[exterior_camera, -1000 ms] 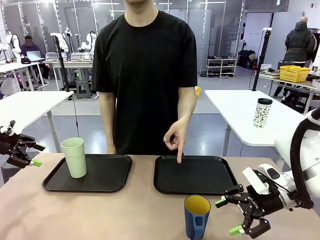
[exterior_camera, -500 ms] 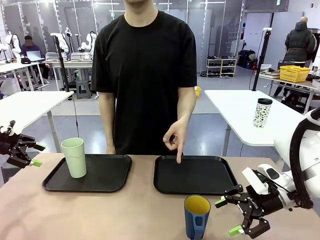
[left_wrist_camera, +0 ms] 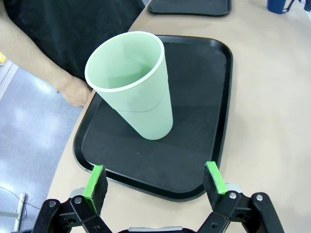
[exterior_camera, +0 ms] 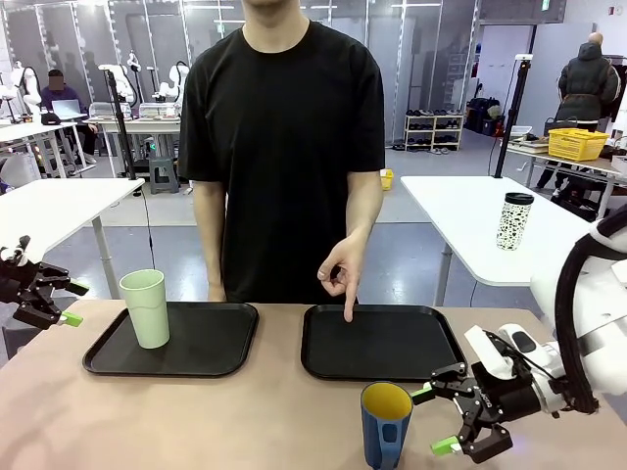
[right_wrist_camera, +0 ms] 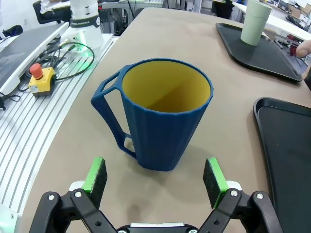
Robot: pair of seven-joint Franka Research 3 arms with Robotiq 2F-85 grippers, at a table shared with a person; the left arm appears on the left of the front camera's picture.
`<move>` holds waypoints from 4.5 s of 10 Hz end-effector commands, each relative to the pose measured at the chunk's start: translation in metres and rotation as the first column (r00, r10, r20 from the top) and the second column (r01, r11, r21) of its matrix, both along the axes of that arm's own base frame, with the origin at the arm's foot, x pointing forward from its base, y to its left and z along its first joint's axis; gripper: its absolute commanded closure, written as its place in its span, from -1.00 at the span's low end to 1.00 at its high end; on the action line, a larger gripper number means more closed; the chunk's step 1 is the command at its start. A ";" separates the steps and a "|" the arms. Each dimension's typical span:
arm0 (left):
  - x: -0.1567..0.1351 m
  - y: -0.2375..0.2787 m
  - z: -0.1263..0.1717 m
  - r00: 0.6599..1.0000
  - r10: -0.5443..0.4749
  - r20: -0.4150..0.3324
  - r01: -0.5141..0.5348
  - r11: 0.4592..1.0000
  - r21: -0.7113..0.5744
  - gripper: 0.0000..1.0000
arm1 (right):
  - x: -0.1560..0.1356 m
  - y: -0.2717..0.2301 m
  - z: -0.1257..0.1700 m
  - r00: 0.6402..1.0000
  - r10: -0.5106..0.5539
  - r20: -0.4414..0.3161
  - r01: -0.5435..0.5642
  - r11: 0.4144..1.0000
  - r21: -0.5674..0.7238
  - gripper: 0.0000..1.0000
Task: Sort and store the cups by type.
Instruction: Pick up the Handle plastic cup and place it into the empty Flat Tray.
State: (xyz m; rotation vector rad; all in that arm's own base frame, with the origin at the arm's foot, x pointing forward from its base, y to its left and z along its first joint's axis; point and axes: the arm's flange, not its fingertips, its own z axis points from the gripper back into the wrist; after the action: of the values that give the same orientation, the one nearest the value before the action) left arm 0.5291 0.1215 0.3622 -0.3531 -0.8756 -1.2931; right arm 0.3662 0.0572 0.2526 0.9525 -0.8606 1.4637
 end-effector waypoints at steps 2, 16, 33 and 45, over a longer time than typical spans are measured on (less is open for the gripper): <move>0.004 0.003 0.000 1.000 -0.022 0.016 0.022 1.000 -0.011 -1.00 | 0.011 0.015 -0.004 1.000 0.008 -0.026 -0.008 1.000 0.020 -1.00; 0.004 0.003 0.000 1.000 -0.022 0.016 0.022 1.000 -0.011 -1.00 | 0.020 0.056 -0.036 0.992 0.109 -0.066 -0.097 0.983 0.155 -1.00; 0.004 0.003 0.000 1.000 -0.022 0.016 0.022 1.000 -0.011 -1.00 | 0.010 0.075 -0.063 0.987 0.145 -0.067 -0.126 0.966 0.226 -0.26; 0.004 0.003 0.000 1.000 -0.022 0.016 0.022 1.000 -0.011 -1.00 | 0.048 0.039 0.056 1.000 0.000 -0.005 0.001 0.977 0.212 0.01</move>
State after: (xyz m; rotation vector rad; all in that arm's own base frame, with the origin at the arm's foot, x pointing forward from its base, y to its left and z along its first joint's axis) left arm 0.5291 0.1217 0.3622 -0.3528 -0.8757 -1.2930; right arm 0.4107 0.0923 0.3158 1.1050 -1.0336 1.3805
